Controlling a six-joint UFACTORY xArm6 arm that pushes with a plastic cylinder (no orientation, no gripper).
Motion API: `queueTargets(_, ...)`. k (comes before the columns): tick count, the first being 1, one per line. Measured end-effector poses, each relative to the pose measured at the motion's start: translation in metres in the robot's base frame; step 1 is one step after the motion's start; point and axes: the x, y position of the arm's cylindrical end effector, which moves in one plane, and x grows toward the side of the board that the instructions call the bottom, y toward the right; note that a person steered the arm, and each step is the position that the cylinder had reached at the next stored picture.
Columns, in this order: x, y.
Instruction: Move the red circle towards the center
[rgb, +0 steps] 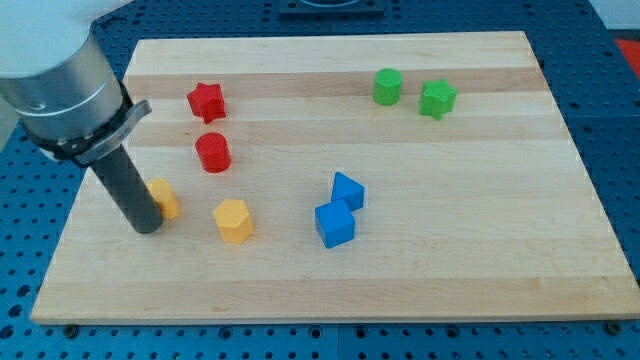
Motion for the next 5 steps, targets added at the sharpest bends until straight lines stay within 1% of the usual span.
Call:
queueTargets(1, -0.005, 0.002)
queueTargets(2, -0.007, -0.017)
queueTargets(3, -0.026, -0.035)
queueTargets(4, -0.068, -0.028)
queueTargets(5, -0.101, 0.024)
